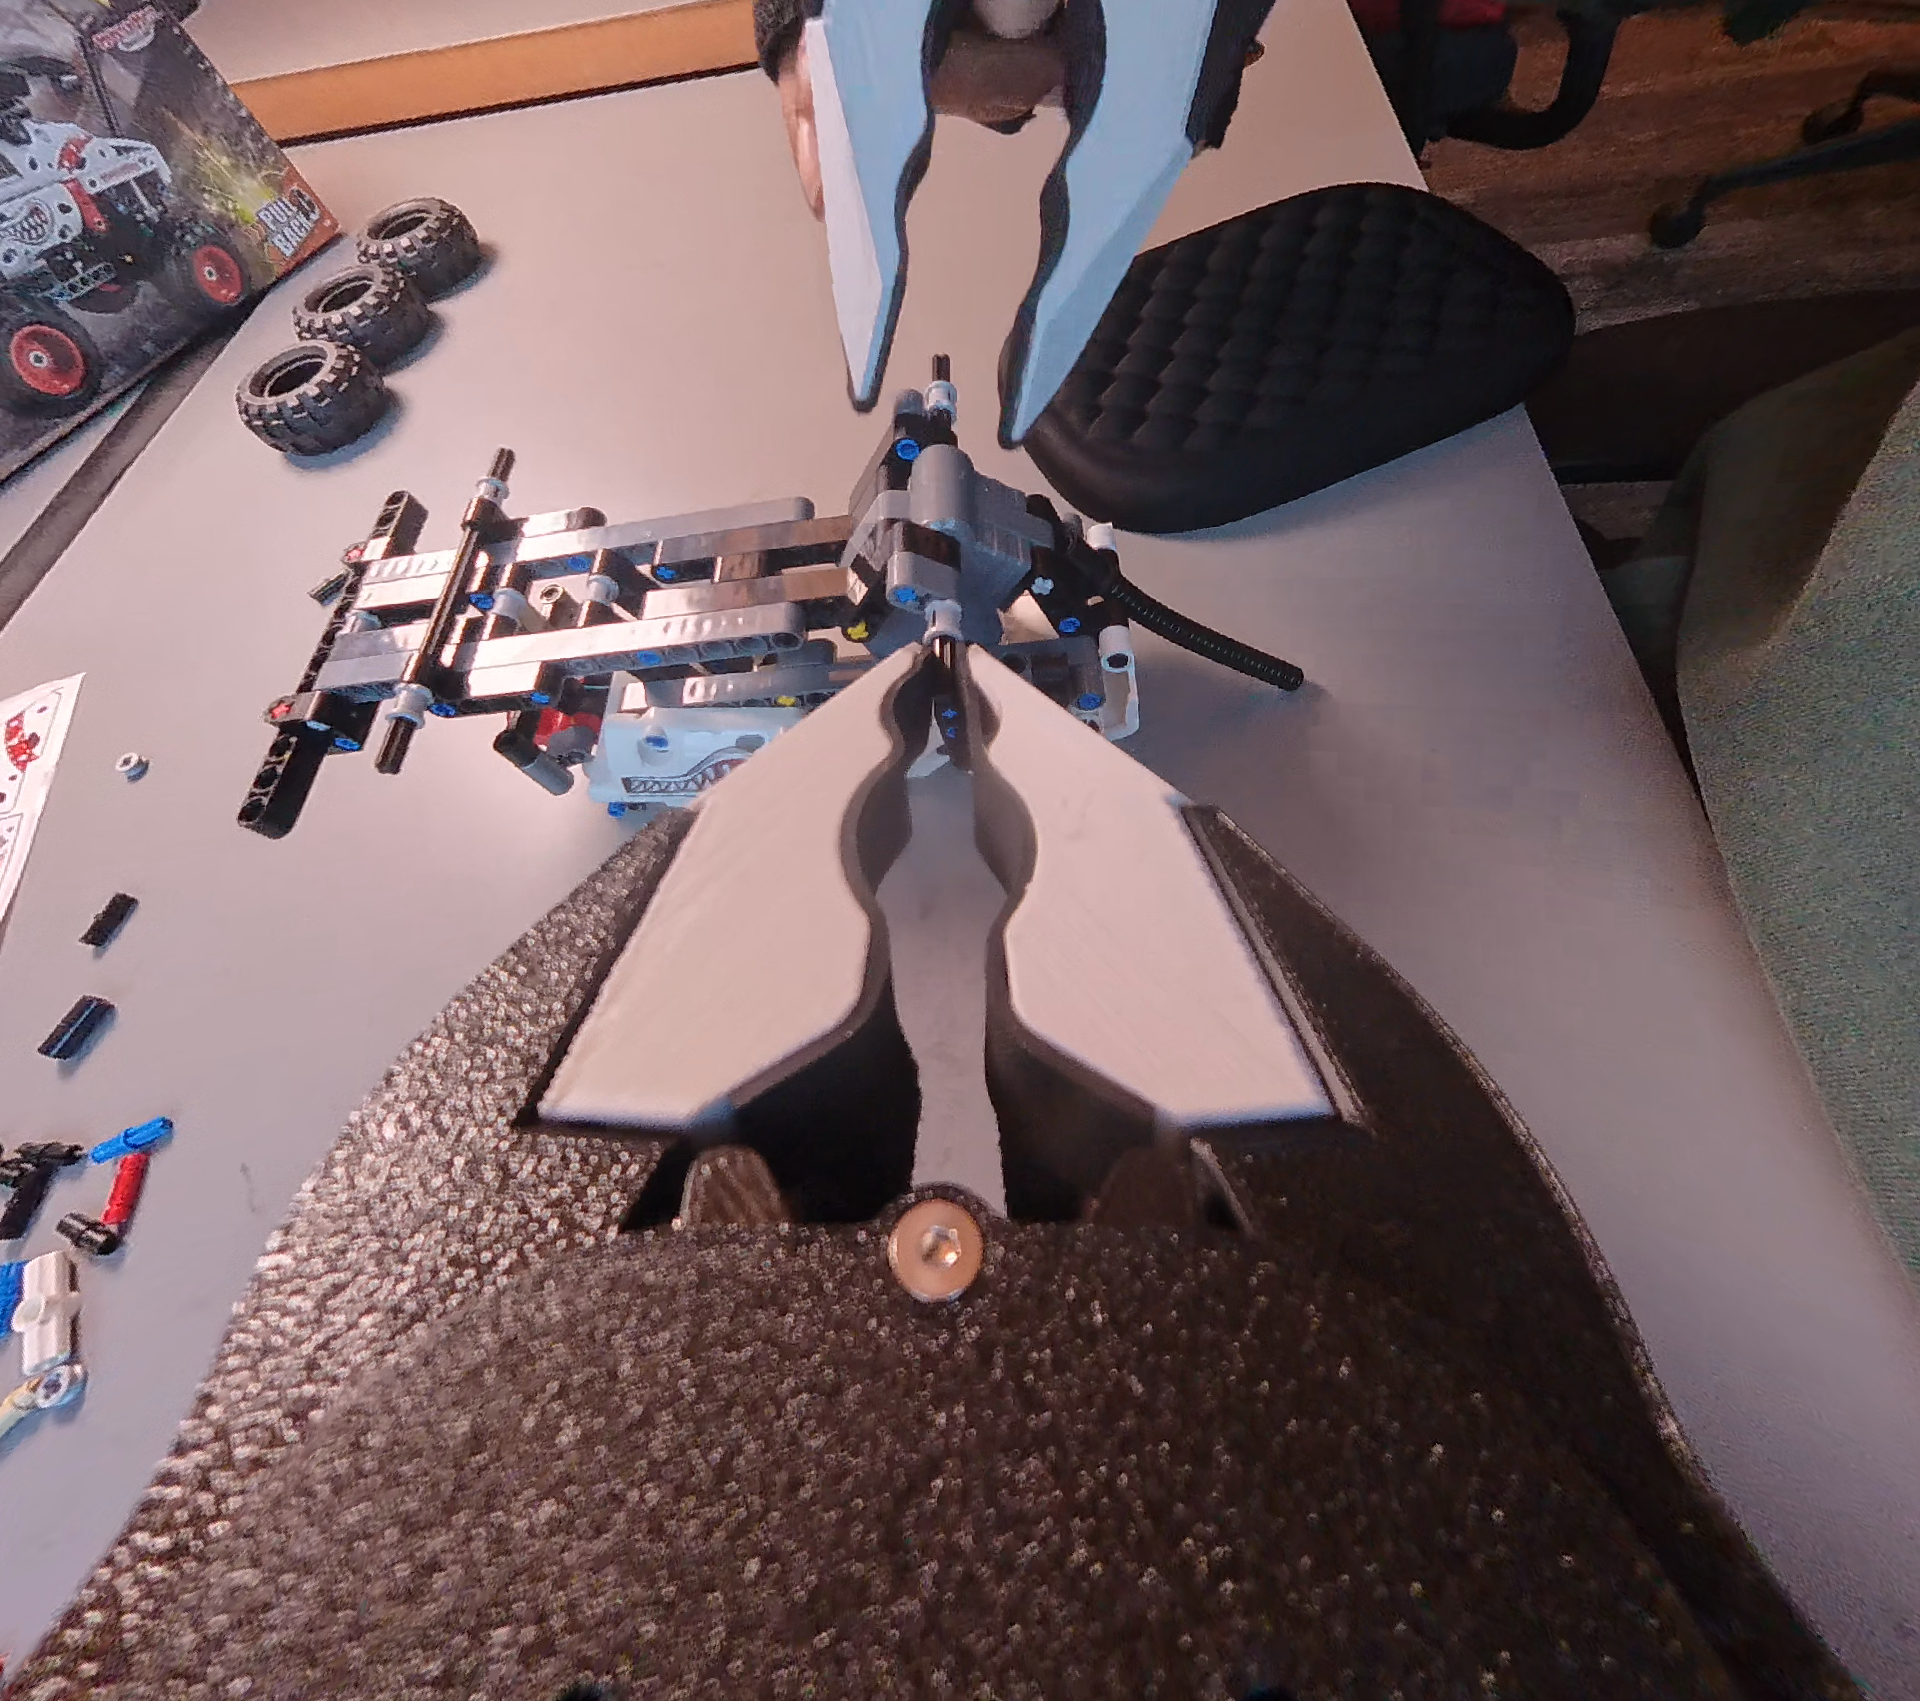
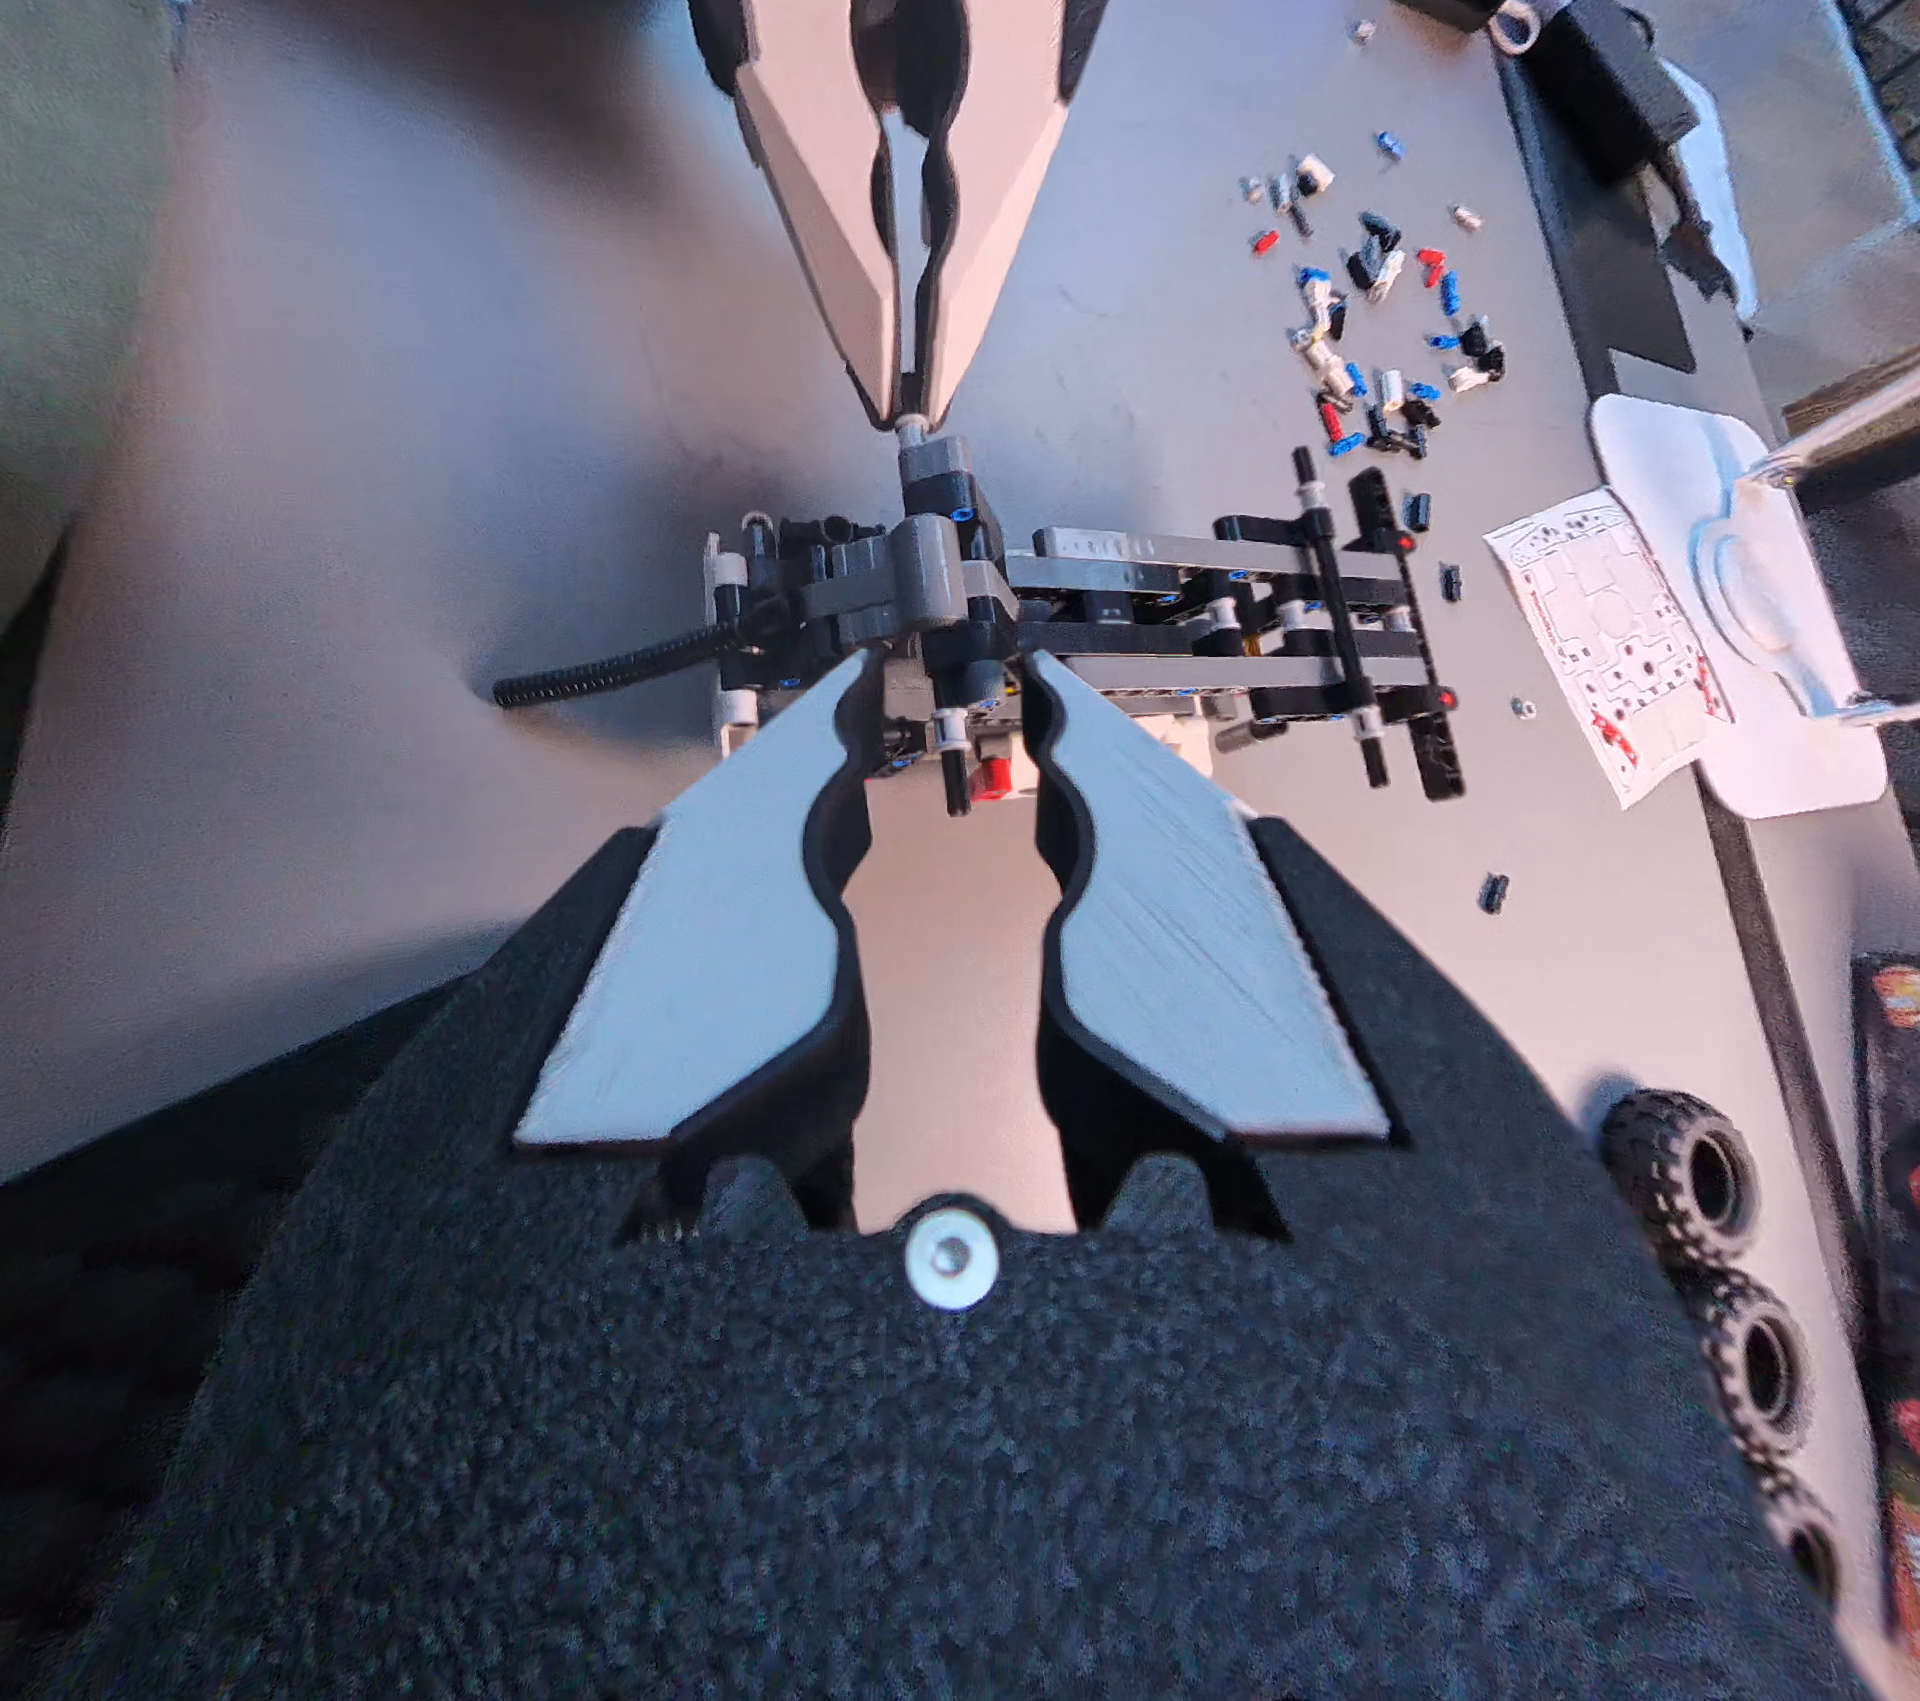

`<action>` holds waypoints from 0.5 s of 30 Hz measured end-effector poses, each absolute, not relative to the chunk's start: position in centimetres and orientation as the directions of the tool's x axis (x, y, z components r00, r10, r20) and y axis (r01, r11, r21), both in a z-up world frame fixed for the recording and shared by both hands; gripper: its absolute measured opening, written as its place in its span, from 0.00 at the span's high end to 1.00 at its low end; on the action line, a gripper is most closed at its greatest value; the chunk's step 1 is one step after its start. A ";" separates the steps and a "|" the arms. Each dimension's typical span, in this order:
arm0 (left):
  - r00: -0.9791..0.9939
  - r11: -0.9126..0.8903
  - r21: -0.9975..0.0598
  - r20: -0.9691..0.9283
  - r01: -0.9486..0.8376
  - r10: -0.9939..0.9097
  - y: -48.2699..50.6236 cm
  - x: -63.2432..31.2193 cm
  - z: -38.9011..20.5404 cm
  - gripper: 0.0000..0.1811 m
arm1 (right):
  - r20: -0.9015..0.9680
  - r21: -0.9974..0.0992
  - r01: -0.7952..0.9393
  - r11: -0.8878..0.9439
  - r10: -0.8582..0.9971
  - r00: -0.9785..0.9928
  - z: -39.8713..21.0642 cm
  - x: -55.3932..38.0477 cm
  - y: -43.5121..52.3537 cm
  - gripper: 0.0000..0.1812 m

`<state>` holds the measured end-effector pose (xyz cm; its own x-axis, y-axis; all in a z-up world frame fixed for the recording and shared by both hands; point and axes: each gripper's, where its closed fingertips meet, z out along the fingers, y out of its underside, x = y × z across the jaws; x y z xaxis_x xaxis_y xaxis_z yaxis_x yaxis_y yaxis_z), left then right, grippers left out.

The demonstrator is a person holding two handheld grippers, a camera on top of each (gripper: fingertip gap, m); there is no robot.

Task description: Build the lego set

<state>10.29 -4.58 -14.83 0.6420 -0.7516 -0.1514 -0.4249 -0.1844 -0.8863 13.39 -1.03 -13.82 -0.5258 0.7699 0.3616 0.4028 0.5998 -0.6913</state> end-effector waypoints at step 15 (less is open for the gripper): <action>0.651 -0.212 -0.892 -0.113 -0.399 -0.751 -5.0 10.0 -14.9 0.98 | 0.511 -0.504 0.390 0.771 0.630 -0.585 -15.1 12.5 -0.9 0.91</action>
